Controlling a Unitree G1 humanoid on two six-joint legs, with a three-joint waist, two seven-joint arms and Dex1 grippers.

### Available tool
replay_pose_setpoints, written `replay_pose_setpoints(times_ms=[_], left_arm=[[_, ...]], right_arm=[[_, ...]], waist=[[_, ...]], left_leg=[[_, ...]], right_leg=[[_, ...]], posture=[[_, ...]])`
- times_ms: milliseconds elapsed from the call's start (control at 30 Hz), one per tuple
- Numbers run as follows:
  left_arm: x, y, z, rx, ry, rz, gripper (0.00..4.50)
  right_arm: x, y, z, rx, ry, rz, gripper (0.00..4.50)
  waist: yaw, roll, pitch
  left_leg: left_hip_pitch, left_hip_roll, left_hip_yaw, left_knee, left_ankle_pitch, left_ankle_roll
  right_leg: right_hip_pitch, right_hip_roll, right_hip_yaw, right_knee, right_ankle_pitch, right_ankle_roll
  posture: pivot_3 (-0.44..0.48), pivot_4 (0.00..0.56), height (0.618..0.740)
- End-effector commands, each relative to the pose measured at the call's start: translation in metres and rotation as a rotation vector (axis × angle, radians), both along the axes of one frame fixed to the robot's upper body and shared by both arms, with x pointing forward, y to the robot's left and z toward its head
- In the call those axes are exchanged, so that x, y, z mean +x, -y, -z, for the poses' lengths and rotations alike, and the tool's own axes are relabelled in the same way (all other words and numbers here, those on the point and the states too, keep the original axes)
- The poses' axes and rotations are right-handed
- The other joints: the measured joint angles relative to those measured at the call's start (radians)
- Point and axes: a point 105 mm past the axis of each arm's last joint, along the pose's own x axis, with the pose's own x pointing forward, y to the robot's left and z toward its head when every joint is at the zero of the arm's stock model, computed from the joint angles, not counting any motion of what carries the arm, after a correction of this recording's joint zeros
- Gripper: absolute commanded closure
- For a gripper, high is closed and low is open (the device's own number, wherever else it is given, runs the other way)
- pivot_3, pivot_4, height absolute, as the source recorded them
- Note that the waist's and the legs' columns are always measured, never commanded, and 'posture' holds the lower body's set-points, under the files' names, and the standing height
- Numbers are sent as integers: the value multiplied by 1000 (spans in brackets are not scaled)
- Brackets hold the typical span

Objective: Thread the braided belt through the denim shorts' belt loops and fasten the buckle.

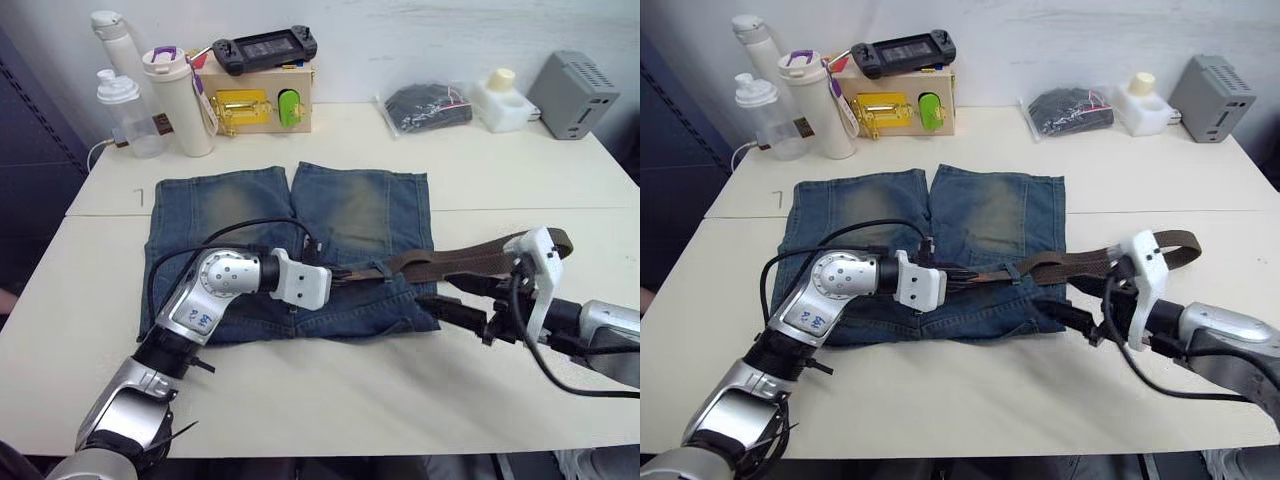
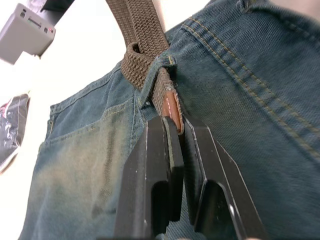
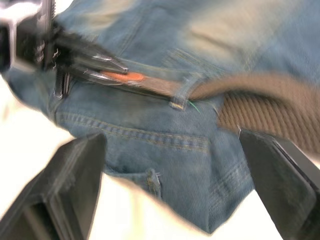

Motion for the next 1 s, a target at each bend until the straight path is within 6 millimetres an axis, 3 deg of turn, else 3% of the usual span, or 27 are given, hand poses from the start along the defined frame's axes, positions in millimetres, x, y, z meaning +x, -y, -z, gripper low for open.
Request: replay_pose_setpoints(times_ms=[33, 133, 200, 367, 500, 533, 567, 700, 767, 867, 1000], left_arm=[[-6, -7, -16, -59, 3, -15, 4406], [-10, -10, -18, -82, -14, -31, 4406], [-12, -12, -20, -79, -1, -40, 4406], [-19, -30, -20, -53, 18, -73, 4406], [-29, -46, -17, -20, 43, -85, 4406], [-32, -49, -16, -9, 55, -79, 4500], [-35, -51, -14, 0, 71, -76, 4500], [-41, -50, -11, -1, 101, -64, 4500], [-40, -48, -14, -14, 120, -62, 4500], [-38, -47, -16, -24, 132, -62, 4500], [-37, -46, -17, -32, 134, -58, 4500]], right_arm=[[-6, -10, 17, -395, 290, -246, 0], [-7, -20, 32, -570, 527, -425, 0], [-8, -23, 40, -612, 591, -483, 0], [-3, -32, 52, -725, 754, -532, 0], [7, -21, 70, -862, 792, -512, 0], [8, -20, 72, -868, 796, -507, 520], [9, -19, 74, -866, 792, -495, 686], [19, -9, 83, -878, 731, -408, 2285], [27, 2, 81, -892, 713, -342, 3278], [35, 24, 75, -942, 701, -283, 4357], [33, 59, 72, -1027, 689, -286, 4465]], waist=[[2, 0, 0], [1, -1, 0], [1, 0, 0], [1, -1, 1], [-1, -1, 1], [-2, -1, 1], [0, -2, 1], [5, -4, 0], [11, -4, 0], [31, -4, 0], [55, -3, 0]], left_leg=[[0, 0, -1, 0, 0, 0], [0, 0, 0, 0, 1, 1], [0, -1, 0, 0, 1, 1], [-1, -2, 1, 0, 1, 1], [-1, -1, 1, 1, 1, 1], [-1, -1, 1, 0, 1, 0], [-1, -1, 2, 0, 1, 0], [-1, -1, 1, 3, 1, 0], [-2, -1, 1, 5, 0, 0], [-2, -3, 1, 6, 0, 0], [-3, -8, 1, 9, 0, 2]], right_leg=[[1, 0, -1, -3, 1, 2], [1, 0, -1, -5, 2, 4], [1, -1, 0, -6, 2, 4], [0, -1, 1, -4, 2, 4], [0, -1, 1, -4, 2, 4], [-1, -1, 1, -3, 2, 4], [-2, -1, 1, -1, 2, 4], [-1, -1, 1, 1, 2, 4], [-2, -1, 2, 3, 2, 3], [-2, -1, 3, 4, 2, 3], [-2, -2, 5, 7, 2, 3]], posture=[[0, 150, 645], [0, 150, 645], [0, 150, 645], [0, 150, 645], [0, 150, 645], [0, 150, 645], [0, 150, 645], [0, 150, 645], [0, 150, 645], [0, 150, 645], [0, 150, 645]])
